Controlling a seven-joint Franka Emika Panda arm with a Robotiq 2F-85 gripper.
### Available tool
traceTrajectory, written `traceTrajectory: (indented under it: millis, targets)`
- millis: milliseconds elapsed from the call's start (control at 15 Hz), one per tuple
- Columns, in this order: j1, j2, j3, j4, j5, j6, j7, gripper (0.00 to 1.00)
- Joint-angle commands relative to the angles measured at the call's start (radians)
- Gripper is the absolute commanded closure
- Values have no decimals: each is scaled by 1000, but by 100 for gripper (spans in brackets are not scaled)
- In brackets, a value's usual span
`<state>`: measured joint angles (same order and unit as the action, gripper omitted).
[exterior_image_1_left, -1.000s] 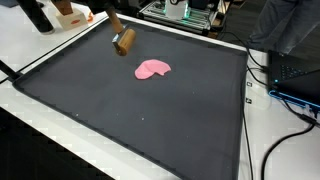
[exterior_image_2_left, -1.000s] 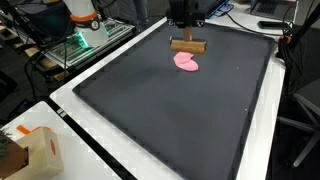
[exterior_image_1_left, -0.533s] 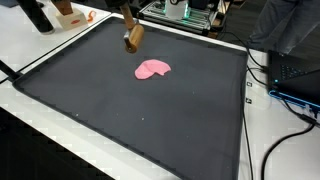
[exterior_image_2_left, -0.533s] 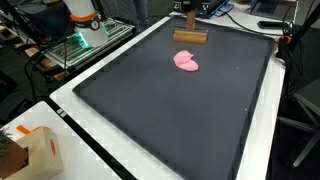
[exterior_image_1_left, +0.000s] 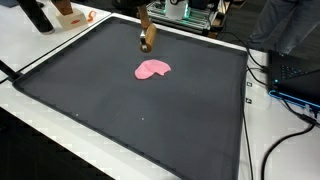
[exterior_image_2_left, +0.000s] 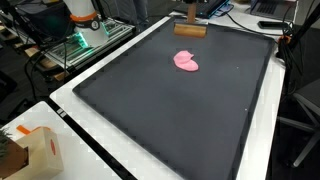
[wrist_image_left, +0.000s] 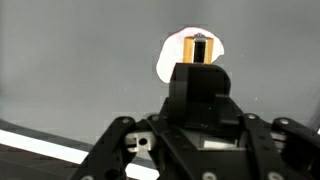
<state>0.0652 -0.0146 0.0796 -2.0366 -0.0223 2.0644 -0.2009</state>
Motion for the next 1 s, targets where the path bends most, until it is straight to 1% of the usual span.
traceTrajectory:
  millis: [0, 600, 667, 933]
  targets:
    - [2, 3, -5, 2, 0, -2, 0, 50]
    - [0, 6, -6, 4, 0, -2, 0, 50]
    - [0, 6, -6, 4, 0, -2, 0, 75]
    - [26, 9, 21, 16, -81, -24, 50, 75]
